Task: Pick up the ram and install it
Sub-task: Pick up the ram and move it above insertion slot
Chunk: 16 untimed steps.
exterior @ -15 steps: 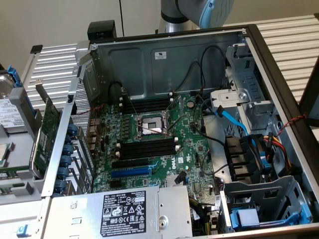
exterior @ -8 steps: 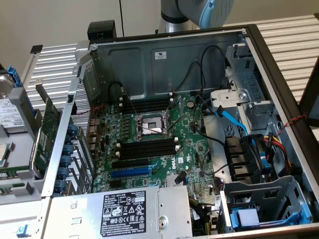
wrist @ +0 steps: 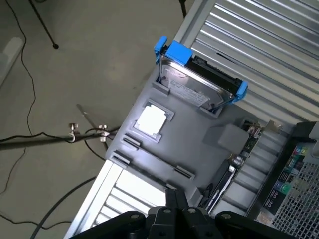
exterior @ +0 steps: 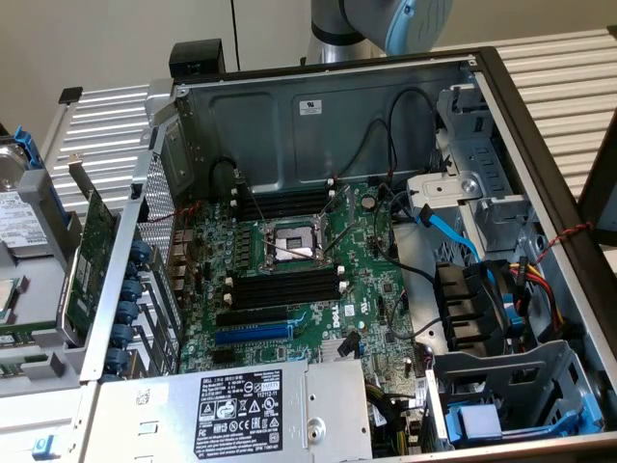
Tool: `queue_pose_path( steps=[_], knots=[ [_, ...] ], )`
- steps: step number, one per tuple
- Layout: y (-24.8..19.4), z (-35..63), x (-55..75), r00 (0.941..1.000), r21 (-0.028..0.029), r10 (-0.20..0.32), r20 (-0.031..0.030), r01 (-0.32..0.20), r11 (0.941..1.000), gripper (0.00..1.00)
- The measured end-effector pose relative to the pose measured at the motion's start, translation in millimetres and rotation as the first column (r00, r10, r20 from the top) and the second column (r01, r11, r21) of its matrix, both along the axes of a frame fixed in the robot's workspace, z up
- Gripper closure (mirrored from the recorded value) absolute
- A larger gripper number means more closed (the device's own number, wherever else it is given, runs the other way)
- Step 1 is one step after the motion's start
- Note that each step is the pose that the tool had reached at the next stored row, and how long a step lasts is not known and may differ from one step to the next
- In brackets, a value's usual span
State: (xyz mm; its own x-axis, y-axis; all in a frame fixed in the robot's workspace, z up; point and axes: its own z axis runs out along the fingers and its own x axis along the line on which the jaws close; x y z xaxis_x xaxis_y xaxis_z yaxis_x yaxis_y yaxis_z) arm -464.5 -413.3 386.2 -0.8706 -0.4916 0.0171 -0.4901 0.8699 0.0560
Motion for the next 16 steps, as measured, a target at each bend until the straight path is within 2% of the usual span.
queue_pose_path(
  steps=[4,7,11,16],
  knots=[
    [0.0,-0.5,0.0,0.9974,0.0,0.072,0.0,-0.072,0.9974,0.89],
    [0.0,-0.5,-0.2,0.9919,-0.0001,0.127,-0.0001,-0.127,0.9919,0.89],
    [0.4,-0.5,-3.4,0.9868,-0.0001,0.162,-0.0001,-0.162,0.9868,0.89],
    [0.4,-1.1,-3.5,0.9679,-0.0001,0.251,0.0,-0.251,0.9679,0.89]
  ],
)
